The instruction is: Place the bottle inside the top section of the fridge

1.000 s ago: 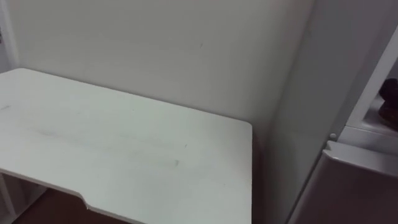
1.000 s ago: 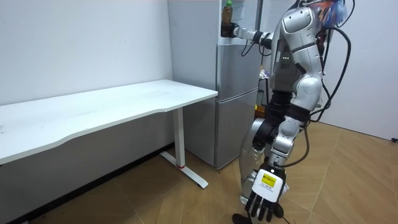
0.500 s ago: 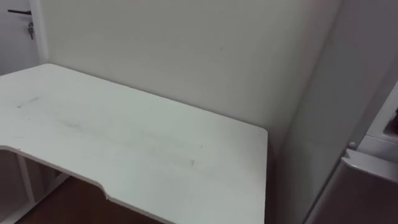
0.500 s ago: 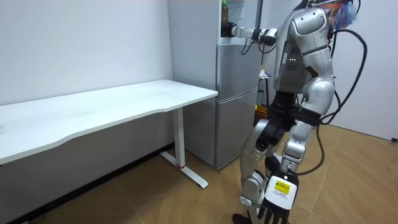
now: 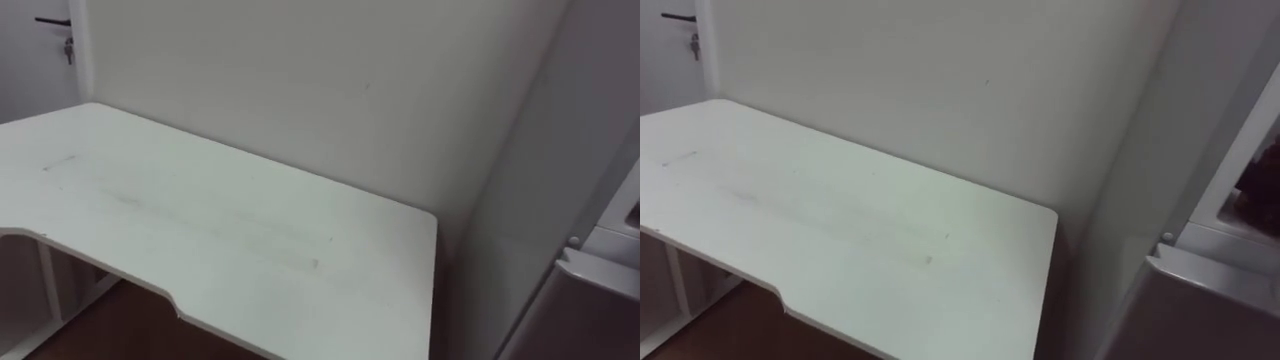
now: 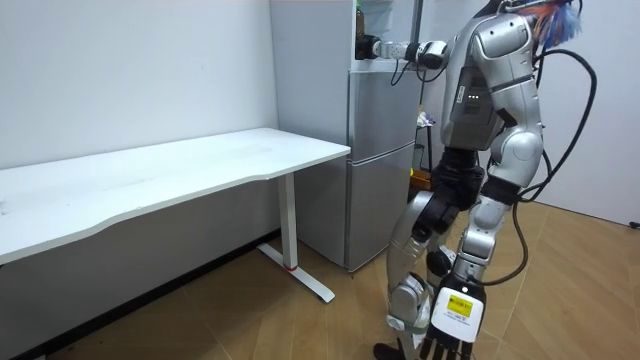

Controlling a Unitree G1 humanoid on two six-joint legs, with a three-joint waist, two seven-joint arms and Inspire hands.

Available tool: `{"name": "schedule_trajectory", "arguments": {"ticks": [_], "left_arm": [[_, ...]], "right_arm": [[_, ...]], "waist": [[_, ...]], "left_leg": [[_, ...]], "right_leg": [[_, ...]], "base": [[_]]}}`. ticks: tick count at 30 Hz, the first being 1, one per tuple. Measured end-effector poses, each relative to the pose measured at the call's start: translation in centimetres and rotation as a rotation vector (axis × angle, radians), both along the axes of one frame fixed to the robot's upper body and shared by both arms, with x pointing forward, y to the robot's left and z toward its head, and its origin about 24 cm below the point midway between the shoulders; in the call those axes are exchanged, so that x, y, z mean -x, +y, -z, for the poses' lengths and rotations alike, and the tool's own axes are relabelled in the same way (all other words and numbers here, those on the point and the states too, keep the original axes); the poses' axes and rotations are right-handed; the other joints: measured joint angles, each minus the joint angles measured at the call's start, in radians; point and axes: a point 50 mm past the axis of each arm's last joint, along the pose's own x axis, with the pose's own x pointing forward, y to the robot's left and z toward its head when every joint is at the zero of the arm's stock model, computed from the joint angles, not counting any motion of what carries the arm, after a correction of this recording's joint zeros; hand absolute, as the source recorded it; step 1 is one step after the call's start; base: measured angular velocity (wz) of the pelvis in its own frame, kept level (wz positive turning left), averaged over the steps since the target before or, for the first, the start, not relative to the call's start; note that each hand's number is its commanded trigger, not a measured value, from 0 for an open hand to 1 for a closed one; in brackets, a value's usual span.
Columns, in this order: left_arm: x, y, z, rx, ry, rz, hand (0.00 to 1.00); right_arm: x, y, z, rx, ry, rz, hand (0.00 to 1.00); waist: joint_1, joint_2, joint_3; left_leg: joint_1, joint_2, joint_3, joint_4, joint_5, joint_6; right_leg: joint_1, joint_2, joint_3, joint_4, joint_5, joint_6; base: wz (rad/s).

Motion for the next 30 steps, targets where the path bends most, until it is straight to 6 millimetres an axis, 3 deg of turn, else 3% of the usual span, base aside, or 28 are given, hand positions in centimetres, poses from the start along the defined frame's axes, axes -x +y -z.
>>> {"name": "schedule_trajectory", "arguments": {"ticks": [4, 17, 23, 30], "left_arm": [[-0.02, 0.33, -0.15, -0.006, 0.001, 0.002, 0.00], [0.18, 0.37, -0.17, -0.007, 0.011, -0.014, 0.00], [0.22, 0.33, -0.15, -0.004, 0.008, -0.028, 0.00], [0.24, 0.29, -0.13, -0.003, 0.007, -0.029, 0.00]], "right_arm": [[0.16, -0.37, 0.18, -0.001, 0.014, 0.006, 0.00], [0.17, -0.67, 0.24, 0.000, 0.051, -0.077, 0.00], [0.07, -0.55, 0.15, -0.004, 0.048, -0.115, 0.00], [-0.11, -0.24, -0.14, -0.001, 0.038, -0.153, 0.00]], "waist": [[0.001, -0.011, -0.0004], [-0.003, -0.009, -0.0007], [-0.025, -0.002, -0.0036], [-0.041, 0.018, -0.0127]], "left_leg": [[0.000, 0.001, 0.000, 0.000, -0.002, -0.003], [0.034, 0.001, 0.006, -0.020, -0.002, -0.006], [0.052, -0.003, 0.008, -0.036, -0.001, -0.007], [0.082, -0.004, 0.025, -0.070, 0.001, -0.007]], "right_leg": [[0.001, 0.002, 0.000, -0.002, -0.001, -0.001], [0.016, -0.002, 0.001, -0.004, -0.011, -0.003], [0.033, -0.002, 0.002, -0.011, -0.011, -0.001], [0.054, -0.006, 0.006, -0.018, -0.010, 0.001]], "base": [[0.00], [0.00], [0.00], [-0.04]]}}
